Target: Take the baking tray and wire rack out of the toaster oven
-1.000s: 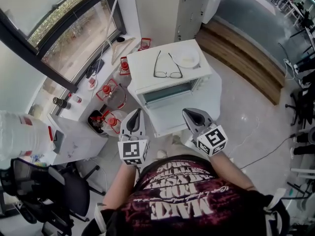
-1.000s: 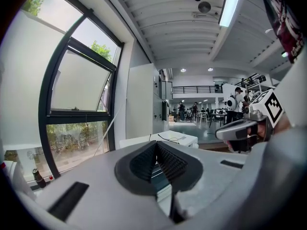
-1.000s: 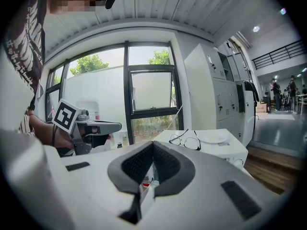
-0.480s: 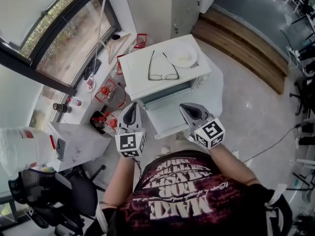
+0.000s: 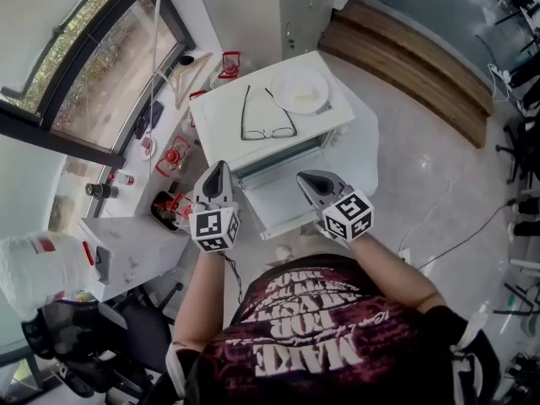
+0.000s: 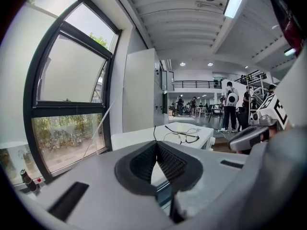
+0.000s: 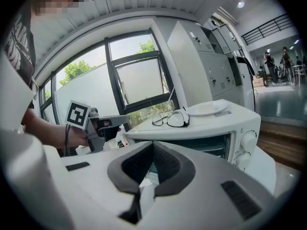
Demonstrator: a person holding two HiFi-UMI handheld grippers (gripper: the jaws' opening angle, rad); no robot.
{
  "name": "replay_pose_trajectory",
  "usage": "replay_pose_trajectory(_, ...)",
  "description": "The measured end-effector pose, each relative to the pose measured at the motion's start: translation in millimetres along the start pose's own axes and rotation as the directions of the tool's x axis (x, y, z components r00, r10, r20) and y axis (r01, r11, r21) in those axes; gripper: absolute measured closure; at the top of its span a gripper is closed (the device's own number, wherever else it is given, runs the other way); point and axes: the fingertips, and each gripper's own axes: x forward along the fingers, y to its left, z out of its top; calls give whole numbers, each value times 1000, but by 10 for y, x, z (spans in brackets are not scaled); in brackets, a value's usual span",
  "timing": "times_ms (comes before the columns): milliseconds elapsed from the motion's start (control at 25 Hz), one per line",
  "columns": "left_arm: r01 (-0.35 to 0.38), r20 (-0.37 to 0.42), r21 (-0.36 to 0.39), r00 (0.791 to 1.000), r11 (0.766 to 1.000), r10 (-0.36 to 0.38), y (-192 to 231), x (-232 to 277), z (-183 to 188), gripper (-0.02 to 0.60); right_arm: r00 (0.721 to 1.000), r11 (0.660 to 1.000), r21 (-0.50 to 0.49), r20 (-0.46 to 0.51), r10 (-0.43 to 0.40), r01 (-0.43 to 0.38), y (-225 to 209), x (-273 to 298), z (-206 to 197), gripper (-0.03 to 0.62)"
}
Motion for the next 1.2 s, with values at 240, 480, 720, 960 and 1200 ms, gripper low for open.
replay_pose_trajectory(240, -9, -45, 1, 999, 1000, 9, 35, 225, -163, 575, 999, 999, 44, -49, -3, 5, -180, 179, -238, 591)
replay_pose_trajectory(480, -8, -37, 8, 999, 1000, 8, 39, 323, -161, 575, 996, 998, 67, -86, 1, 5, -312, 345, -368, 591)
replay_pose_trajectory(720, 49, -71, 21, 996, 999, -47, -8, 387, -227, 575, 994, 993, 114, -107, 2, 10, -464, 556, -457, 591)
replay_pose_trajectory(960, 80, -88, 30, 993, 996, -77, -36, 386, -244, 575, 996, 982, 189, -93, -8, 25, -625, 705, -476, 589)
replay_pose_trajectory(1200, 46, -93, 115, 995, 992, -35, -78, 398, -278, 575, 1000, 949, 314, -17, -20, 24, -785, 804, -381, 565)
